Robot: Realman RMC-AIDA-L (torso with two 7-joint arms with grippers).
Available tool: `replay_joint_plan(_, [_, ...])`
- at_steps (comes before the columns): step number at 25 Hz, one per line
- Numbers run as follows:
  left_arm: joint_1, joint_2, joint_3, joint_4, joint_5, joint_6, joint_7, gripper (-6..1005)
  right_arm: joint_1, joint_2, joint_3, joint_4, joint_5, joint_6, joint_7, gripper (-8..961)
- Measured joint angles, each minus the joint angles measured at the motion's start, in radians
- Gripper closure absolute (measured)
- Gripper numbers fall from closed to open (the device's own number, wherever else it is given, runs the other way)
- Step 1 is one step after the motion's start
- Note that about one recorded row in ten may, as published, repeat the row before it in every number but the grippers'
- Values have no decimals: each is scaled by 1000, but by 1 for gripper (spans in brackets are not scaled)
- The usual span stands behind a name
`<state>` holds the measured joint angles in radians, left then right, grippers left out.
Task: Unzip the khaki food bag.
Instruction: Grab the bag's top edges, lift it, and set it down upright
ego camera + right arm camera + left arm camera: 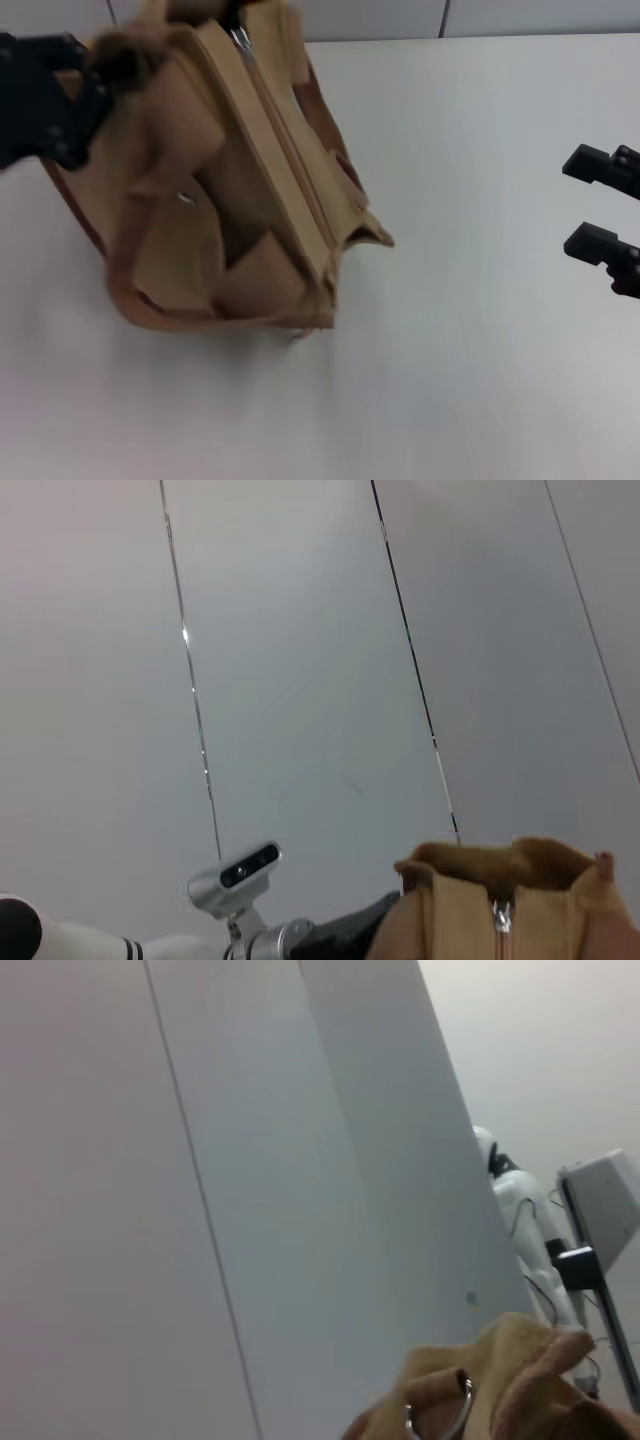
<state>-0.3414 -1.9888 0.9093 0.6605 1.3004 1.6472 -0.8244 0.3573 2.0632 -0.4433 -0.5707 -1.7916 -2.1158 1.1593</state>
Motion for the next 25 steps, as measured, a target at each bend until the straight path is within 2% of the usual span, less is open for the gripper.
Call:
replay_joint_plan(2, [8, -28, 0, 0, 31, 6, 35, 946, 0, 0, 0, 0, 0, 0, 0, 280])
replay_joint_plan(3, [19, -60, 1, 1, 71, 25, 75, 946, -1, 0, 0, 0, 0, 0, 0, 281])
replay_joint_plan(4, [19, -60, 1, 1, 71, 25, 75, 946, -1, 0, 0, 0, 0, 0, 0, 282])
replay_joint_plan(7, [25, -79, 14, -1, 95, 61, 91, 946, -3, 0, 0, 1, 0, 6, 0, 284])
replay_joint_plan(11, [19, -80, 38, -8, 95, 116, 84, 946, 4, 1, 0, 2, 0, 22, -5, 287])
replay_joint_plan(15, [3, -81, 84, -16, 94, 150, 75, 946, 17, 16, 0, 14, 0, 56, -44, 290])
replay_joint_plan(18, [-23, -86, 149, -56, 89, 134, 84, 946, 34, 19, -6, 90, 1, 58, -128, 292])
replay_joint_plan(25, [-69, -88, 204, -158, 88, 93, 127, 947, 28, 18, -9, 222, 1, 70, -290, 298])
